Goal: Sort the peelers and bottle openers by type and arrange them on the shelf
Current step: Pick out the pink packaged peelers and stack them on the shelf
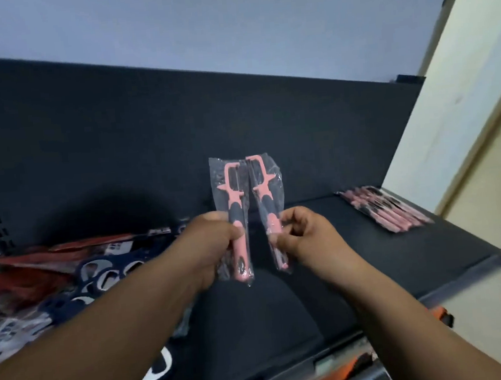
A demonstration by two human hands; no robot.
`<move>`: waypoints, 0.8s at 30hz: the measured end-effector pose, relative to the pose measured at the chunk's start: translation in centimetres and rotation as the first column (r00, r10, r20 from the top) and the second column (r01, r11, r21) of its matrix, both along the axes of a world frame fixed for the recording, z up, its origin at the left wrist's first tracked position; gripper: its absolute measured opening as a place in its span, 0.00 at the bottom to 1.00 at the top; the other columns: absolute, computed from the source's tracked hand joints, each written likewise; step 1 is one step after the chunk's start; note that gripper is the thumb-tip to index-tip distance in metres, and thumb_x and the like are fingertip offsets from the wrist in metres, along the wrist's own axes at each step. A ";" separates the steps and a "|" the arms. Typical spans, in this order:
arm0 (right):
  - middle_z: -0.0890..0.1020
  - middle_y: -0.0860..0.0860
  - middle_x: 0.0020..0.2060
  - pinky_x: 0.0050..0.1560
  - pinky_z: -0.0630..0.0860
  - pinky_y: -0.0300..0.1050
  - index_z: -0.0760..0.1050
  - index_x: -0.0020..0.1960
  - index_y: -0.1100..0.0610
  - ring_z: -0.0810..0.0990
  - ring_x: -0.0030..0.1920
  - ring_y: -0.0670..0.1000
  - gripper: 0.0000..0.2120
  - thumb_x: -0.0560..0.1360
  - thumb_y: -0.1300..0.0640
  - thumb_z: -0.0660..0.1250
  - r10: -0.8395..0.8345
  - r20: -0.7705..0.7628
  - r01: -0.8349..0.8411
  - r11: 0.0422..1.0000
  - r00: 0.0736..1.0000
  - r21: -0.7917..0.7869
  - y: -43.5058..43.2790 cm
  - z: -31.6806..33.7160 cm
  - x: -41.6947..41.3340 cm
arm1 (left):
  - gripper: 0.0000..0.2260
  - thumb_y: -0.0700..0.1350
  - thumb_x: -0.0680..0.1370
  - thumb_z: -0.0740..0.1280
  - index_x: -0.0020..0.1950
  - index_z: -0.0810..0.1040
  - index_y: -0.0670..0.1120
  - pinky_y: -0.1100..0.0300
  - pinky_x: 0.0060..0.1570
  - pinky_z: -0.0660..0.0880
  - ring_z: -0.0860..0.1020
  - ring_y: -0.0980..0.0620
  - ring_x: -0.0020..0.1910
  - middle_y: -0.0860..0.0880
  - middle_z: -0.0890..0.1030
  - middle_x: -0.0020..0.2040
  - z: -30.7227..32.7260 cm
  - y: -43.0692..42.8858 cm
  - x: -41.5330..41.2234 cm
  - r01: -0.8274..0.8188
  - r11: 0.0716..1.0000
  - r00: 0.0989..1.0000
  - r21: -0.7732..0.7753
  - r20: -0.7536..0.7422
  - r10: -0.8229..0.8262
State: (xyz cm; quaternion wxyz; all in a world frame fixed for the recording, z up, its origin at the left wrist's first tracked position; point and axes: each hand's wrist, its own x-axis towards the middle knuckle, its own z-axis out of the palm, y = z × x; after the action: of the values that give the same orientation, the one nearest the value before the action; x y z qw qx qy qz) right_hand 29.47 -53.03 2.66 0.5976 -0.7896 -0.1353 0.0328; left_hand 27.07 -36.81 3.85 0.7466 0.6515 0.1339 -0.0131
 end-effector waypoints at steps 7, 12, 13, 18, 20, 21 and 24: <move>0.78 0.57 0.33 0.33 0.73 0.48 0.74 0.48 0.58 0.75 0.31 0.54 0.07 0.73 0.65 0.70 -0.120 0.027 0.121 0.991 0.992 -0.055 -9.9 -1.1 3.5 | 0.04 0.33 0.76 0.64 0.46 0.78 0.39 0.59 0.31 0.70 0.75 0.45 0.36 0.39 0.78 0.40 -0.7 -8.3 4.1 0.111 0.989 0.994 0.098 0.008 -0.112; 0.79 0.57 0.34 0.33 0.71 0.45 0.76 0.47 0.59 0.74 0.33 0.52 0.05 0.74 0.64 0.70 -0.157 0.045 0.162 0.977 0.987 -0.140 -17.6 -0.8 8.8 | 0.06 0.32 0.76 0.65 0.50 0.77 0.42 0.61 0.34 0.75 0.78 0.51 0.36 0.44 0.81 0.43 -1.0 -15.1 9.2 0.083 0.996 0.997 0.046 -0.002 -0.083; 0.80 0.56 0.34 0.34 0.71 0.45 0.76 0.47 0.59 0.75 0.33 0.52 0.04 0.74 0.64 0.70 -0.152 0.043 0.157 0.975 0.987 -0.154 -19.3 -0.7 9.9 | 0.06 0.32 0.76 0.65 0.49 0.77 0.42 0.63 0.32 0.75 0.78 0.51 0.35 0.44 0.81 0.43 -1.2 -16.6 10.2 0.082 0.996 0.997 0.038 -0.007 -0.081; 0.80 0.57 0.33 0.28 0.70 0.40 0.76 0.47 0.62 0.75 0.30 0.51 0.04 0.74 0.67 0.69 -0.182 -0.008 0.178 0.969 0.983 -0.173 -26.2 0.0 14.6 | 0.05 0.34 0.75 0.67 0.47 0.76 0.42 0.66 0.24 0.69 0.75 0.54 0.30 0.46 0.79 0.38 -2.0 -23.4 14.8 0.047 0.998 0.998 0.032 -0.030 -0.046; 0.80 0.56 0.31 0.25 0.70 0.38 0.76 0.46 0.62 0.75 0.27 0.49 0.03 0.74 0.68 0.69 -0.176 -0.053 0.164 0.970 0.983 -0.179 -28.0 0.2 16.1 | 0.05 0.34 0.75 0.68 0.45 0.75 0.43 0.67 0.23 0.68 0.74 0.54 0.29 0.46 0.78 0.36 -2.2 -25.4 16.2 0.029 0.999 0.998 0.031 -0.056 -0.027; 0.81 0.55 0.30 0.24 0.70 0.38 0.76 0.46 0.62 0.76 0.25 0.47 0.03 0.74 0.68 0.69 -0.171 -0.068 0.156 0.969 0.983 -0.191 -28.8 0.2 16.9 | 0.06 0.34 0.75 0.68 0.44 0.75 0.44 0.67 0.22 0.68 0.74 0.54 0.28 0.47 0.78 0.35 -2.3 -26.3 16.9 0.015 0.999 0.998 0.032 -0.062 -0.013; 0.83 0.55 0.33 0.24 0.72 0.38 0.77 0.47 0.60 0.79 0.25 0.48 0.03 0.75 0.65 0.69 -0.169 -0.108 0.139 0.961 0.980 -0.239 -30.4 0.1 19.0 | 0.07 0.32 0.74 0.67 0.44 0.75 0.43 0.63 0.27 0.71 0.75 0.52 0.30 0.45 0.79 0.37 -2.5 -28.4 18.7 -0.026 0.999 0.998 0.027 -0.063 0.028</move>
State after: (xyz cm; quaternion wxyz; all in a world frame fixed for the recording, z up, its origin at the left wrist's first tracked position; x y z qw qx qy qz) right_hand 48.52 -83.42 2.73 0.5104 -0.8579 -0.0301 0.0520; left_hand 45.78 -65.25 1.31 0.7335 0.6586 0.1665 -0.0221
